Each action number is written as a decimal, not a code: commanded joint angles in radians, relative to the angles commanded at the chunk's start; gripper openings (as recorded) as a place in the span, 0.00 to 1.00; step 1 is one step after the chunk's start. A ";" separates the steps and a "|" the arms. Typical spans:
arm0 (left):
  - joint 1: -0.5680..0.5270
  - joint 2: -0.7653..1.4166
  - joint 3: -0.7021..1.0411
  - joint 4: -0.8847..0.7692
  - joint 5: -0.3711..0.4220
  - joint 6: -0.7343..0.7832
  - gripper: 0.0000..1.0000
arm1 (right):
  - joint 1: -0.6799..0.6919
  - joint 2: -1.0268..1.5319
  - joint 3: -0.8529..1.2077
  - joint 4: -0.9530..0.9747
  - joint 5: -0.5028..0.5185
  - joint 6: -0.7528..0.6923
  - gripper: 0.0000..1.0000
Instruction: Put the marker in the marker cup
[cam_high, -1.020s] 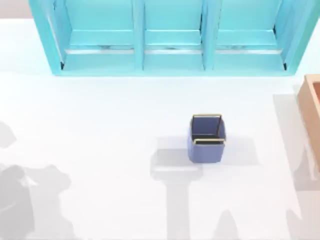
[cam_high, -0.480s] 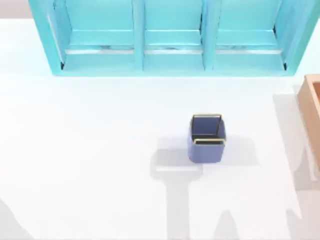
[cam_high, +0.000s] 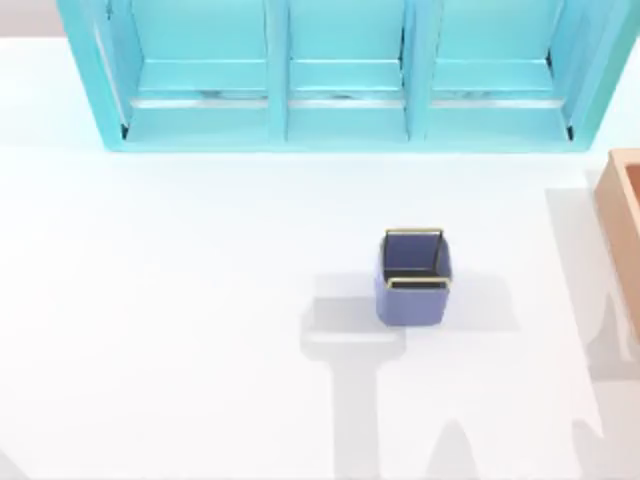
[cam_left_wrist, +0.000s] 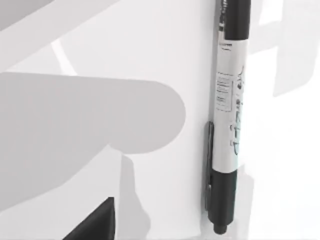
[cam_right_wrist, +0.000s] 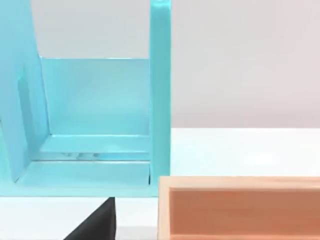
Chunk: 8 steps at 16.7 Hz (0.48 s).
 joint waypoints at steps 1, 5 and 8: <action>0.000 0.000 0.000 0.000 0.000 0.000 1.00 | 0.000 0.000 0.000 0.000 0.000 0.000 1.00; -0.020 0.029 -0.003 0.039 -0.004 -0.021 1.00 | 0.000 0.000 0.000 0.000 0.000 0.000 1.00; -0.060 0.107 -0.008 0.152 -0.013 -0.067 1.00 | 0.000 0.000 0.000 0.000 0.000 0.000 1.00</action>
